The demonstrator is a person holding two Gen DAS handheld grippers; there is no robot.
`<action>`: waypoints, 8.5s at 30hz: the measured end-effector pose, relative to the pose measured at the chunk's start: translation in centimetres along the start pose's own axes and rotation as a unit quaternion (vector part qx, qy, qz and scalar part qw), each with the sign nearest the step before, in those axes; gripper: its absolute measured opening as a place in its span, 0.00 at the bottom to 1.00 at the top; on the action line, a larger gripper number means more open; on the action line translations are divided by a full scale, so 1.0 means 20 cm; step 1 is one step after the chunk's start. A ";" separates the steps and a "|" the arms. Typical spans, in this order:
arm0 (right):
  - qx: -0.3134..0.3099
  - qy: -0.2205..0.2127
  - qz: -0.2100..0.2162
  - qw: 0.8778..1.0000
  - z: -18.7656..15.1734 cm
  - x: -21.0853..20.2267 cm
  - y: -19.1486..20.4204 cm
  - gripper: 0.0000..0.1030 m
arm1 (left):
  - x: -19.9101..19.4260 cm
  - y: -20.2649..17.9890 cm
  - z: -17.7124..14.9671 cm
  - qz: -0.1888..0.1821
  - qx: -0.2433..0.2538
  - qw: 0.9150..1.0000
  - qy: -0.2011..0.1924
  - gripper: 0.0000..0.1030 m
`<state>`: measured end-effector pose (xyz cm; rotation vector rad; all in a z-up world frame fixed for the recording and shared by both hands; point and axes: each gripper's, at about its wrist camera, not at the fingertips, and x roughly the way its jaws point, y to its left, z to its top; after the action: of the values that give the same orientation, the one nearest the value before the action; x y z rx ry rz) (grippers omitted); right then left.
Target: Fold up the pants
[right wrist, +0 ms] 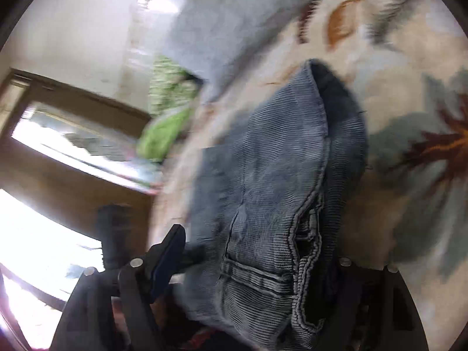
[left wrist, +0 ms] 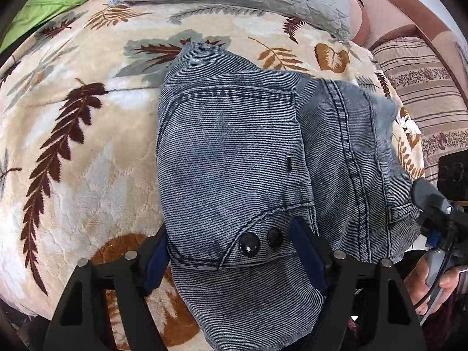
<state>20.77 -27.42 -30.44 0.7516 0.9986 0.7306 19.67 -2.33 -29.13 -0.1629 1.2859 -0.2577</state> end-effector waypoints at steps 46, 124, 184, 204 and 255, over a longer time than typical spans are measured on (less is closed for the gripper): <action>-0.112 -0.035 -0.071 0.991 -0.07 -0.05 0.33 0.46 | -0.51 -0.08 0.07 -0.003 0.010 0.993 -0.119 0.35; -0.028 0.020 -0.084 0.996 0.55 0.28 0.00 0.65 | -0.01 -0.16 0.41 0.159 0.062 0.985 -0.021 0.69; -0.255 -0.288 -0.233 0.893 -0.17 -0.56 0.90 0.73 | -1.28 -0.39 -0.01 0.236 0.073 0.889 -0.385 1.00; -0.335 -0.283 -0.223 0.870 -0.30 -0.45 1.32 0.73 | -1.39 -0.20 -0.16 0.224 0.042 0.890 -0.395 1.00; -0.341 -0.255 -0.232 0.875 -0.31 -0.36 1.29 0.73 | -1.39 -0.17 -0.20 0.225 0.032 0.891 -0.394 1.00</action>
<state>7.78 -18.14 -8.16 0.0488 0.3535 0.3771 8.42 2.23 -3.63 0.0919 0.4731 0.1650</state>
